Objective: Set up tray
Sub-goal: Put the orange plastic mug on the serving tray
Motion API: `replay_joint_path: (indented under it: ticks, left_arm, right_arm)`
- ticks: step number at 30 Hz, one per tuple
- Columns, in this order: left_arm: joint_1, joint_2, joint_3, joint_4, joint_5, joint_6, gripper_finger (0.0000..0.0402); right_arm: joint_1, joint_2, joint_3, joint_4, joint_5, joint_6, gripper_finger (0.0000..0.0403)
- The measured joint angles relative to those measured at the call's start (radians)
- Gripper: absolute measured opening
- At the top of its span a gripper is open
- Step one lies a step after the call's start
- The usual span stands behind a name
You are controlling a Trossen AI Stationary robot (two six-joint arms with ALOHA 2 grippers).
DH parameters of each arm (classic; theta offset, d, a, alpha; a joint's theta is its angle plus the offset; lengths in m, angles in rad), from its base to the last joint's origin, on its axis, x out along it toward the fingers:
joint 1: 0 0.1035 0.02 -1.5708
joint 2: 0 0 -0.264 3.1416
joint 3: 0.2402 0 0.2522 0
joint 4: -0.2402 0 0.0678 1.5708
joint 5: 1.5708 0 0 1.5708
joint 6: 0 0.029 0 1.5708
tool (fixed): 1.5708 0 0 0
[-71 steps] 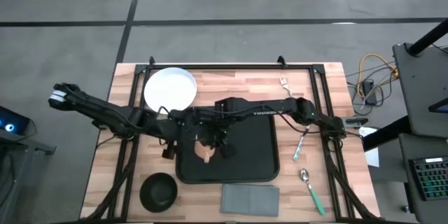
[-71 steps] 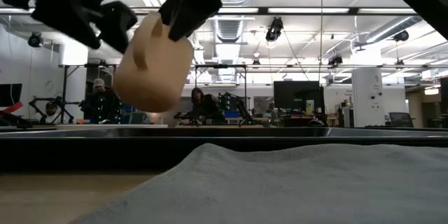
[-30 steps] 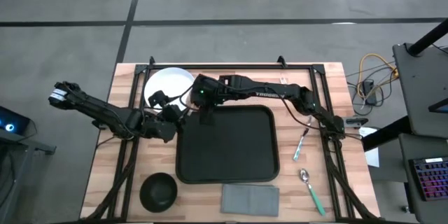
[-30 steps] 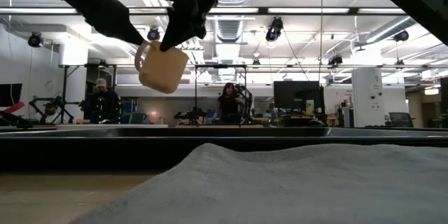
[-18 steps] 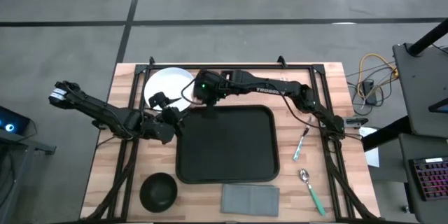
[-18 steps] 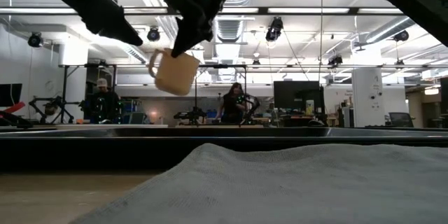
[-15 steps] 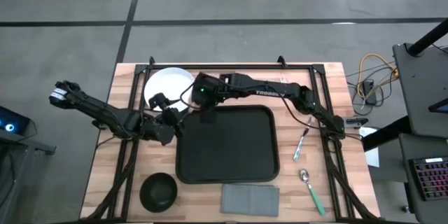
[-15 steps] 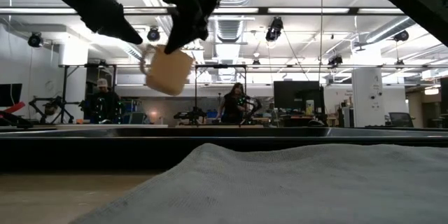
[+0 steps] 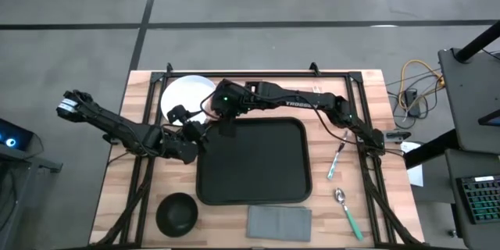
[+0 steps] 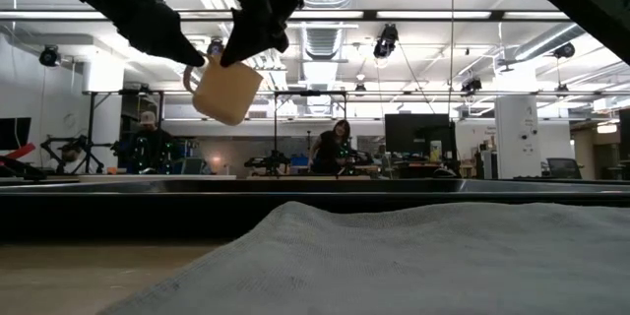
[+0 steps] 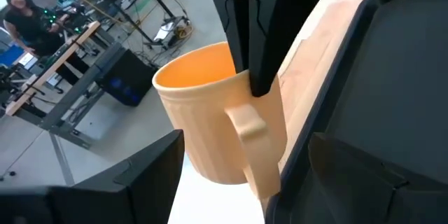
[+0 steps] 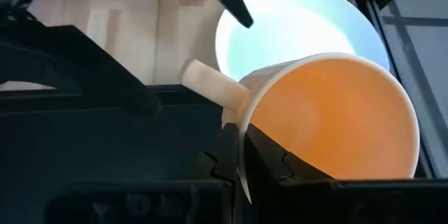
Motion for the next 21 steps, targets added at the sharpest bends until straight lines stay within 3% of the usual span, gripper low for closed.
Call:
replay_joint_path:
  ticks: [12,16,21]
  left_arm:
    - [0.000,0.000,-0.002,0.000,0.000,-0.037,0.0266]
    - [0.000,-0.001,-0.002,0.000,-0.003,-0.046,0.0208]
    - [0.001,-0.002,-0.002,0.000,-0.001,-0.047,0.0094]
  right_arm:
    - [0.024,-0.003,0.000,0.051,-0.001,0.050,0.0008]
    - [0.023,-0.005,0.000,0.051,0.001,0.054,0.0008]
    - [0.023,-0.005,0.000,0.047,0.001,0.054,0.0008]
